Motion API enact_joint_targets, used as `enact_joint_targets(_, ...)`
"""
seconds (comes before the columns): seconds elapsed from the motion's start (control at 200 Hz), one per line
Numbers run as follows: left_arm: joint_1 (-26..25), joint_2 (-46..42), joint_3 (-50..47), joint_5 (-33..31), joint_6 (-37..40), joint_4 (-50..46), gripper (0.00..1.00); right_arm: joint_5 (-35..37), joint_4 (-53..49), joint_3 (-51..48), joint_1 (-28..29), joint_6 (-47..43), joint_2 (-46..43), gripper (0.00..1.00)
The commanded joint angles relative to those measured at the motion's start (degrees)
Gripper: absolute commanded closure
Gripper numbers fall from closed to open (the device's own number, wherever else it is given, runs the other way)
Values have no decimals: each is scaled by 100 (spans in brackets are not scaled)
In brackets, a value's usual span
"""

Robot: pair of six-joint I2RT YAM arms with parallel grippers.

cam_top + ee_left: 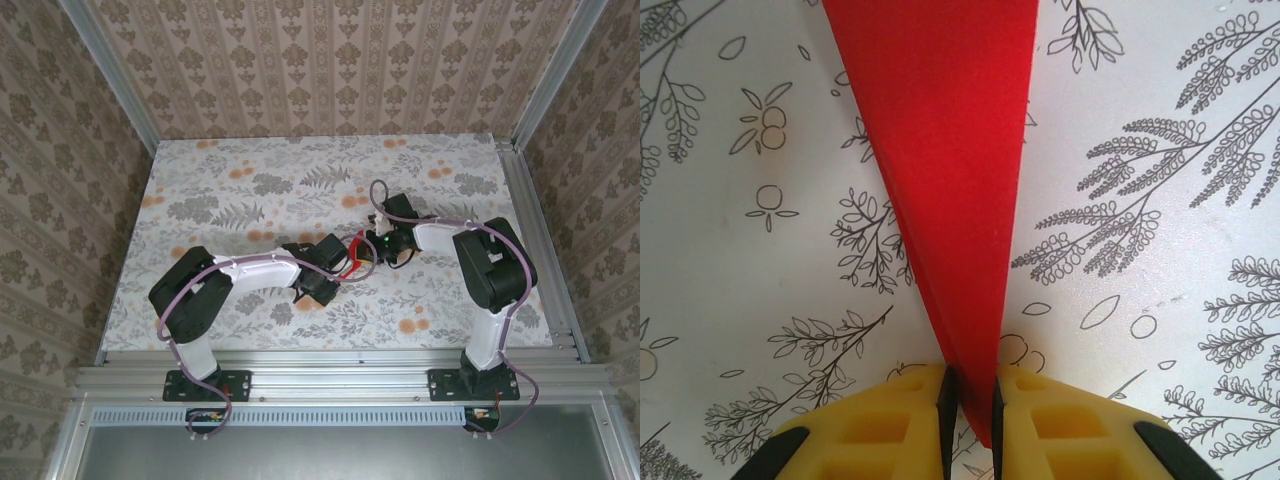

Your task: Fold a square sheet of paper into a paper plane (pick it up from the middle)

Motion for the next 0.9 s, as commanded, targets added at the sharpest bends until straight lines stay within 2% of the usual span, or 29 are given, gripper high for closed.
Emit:
enact_joint_targets(0.0, 47, 100, -101, 82, 158, -360, 81, 128, -103, 194, -19, -139, 249, 100)
enact_joint_targets(0.39, 45, 85, -93, 125, 190, -375, 80, 347, -325, 266, -32, -305, 503, 100)
enact_joint_targets(0.895, 127, -666, 214, 394, 88, -539, 68, 655, -709, 280, -32, -487, 815, 100)
